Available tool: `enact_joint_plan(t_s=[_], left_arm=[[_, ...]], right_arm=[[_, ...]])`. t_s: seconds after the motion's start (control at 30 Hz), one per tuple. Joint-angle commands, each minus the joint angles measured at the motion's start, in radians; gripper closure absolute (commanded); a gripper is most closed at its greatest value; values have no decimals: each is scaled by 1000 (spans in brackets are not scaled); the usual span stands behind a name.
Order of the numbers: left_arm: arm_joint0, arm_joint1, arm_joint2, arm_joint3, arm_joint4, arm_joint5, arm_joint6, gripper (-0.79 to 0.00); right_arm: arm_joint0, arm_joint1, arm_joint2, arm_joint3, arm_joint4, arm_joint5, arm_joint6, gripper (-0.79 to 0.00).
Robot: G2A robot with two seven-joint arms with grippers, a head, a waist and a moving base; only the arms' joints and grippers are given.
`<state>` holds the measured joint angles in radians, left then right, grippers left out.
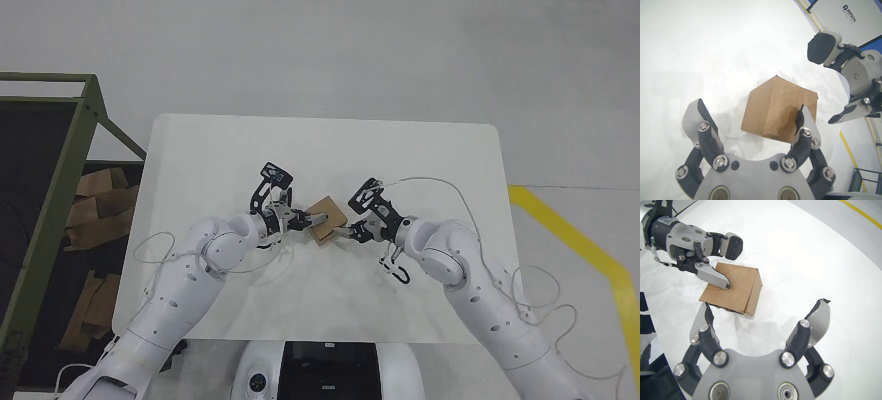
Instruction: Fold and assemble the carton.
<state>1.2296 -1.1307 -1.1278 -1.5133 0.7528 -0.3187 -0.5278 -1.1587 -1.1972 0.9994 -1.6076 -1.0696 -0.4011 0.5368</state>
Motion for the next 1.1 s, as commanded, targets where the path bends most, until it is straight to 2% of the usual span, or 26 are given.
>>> enact_joint_plan(t_s=[0.0,0.73,1.07], left_arm=[[0,0,0,0,0,0,-1,-785],[0,-1,0,3,0,-4,-3,-785],[9,0,-7,-13,10,-2,11,-785]], right_arm=[[2,-2,-3,9,3,15,-11,-785],[40,-19,-46,77,-12,38,19,-785],[37,-17,-28,59,-6,31,13,-785]])
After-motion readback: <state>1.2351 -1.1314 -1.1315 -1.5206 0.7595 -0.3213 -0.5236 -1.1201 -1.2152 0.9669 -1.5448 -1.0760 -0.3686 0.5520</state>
